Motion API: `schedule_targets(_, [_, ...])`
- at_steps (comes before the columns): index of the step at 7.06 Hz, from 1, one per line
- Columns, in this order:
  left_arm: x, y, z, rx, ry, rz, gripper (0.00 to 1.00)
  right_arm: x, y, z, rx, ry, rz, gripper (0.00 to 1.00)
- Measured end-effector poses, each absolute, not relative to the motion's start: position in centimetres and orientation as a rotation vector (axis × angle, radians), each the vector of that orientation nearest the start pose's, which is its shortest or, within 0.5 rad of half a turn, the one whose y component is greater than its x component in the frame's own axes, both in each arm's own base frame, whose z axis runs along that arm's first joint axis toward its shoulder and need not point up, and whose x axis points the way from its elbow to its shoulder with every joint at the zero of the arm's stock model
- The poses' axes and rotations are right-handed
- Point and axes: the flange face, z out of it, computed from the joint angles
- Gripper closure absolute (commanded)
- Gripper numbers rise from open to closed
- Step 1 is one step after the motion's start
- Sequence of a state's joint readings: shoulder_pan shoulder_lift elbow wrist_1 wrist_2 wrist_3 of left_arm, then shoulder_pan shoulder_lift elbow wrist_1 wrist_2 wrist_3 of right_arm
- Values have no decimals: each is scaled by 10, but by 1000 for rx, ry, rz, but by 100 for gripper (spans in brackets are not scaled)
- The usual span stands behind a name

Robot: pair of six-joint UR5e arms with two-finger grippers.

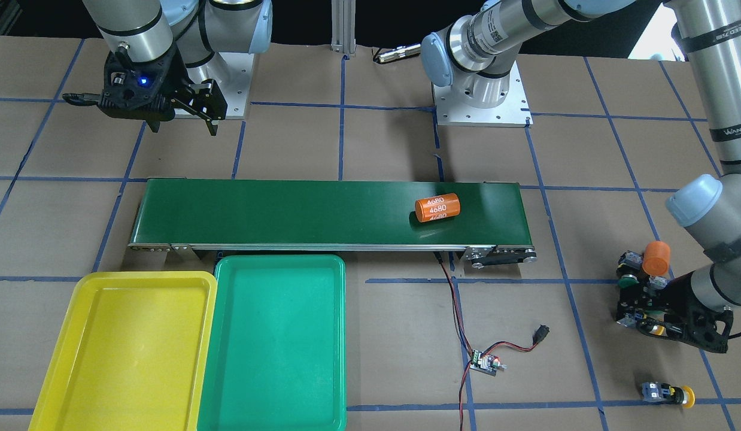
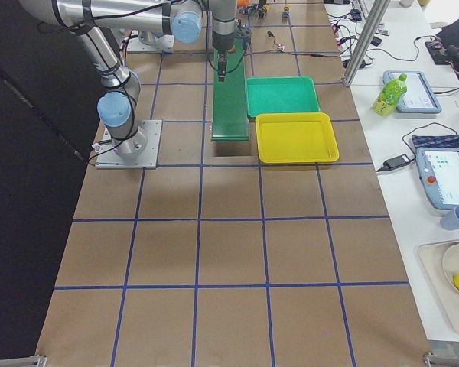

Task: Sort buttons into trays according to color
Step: 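Grasp a yellow-capped button with the left gripper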

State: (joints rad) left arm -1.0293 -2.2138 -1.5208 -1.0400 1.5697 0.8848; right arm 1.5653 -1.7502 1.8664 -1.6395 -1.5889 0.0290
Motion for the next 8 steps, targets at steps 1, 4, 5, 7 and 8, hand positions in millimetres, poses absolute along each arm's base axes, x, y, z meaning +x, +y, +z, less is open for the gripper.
schedule_targets(1, [232,-648,174,548,3131,50,3,129,-409,431,54,3158,74,0])
schedule_targets(4, [231,-650,174,539,3128,32,0,126,-405,441,50,3195,40,0])
schedule_targets(5, [232,-650,174,537,3127,32,0,124,-402,445,47,3228,33,0])
schedule_targets(7, [231,-652,183,536,3119,22,0,126,-399,444,36,3224,40,0])
schedule_targets(8, [228,-653,188,533,3116,17,0,130,-399,443,34,3189,38,0])
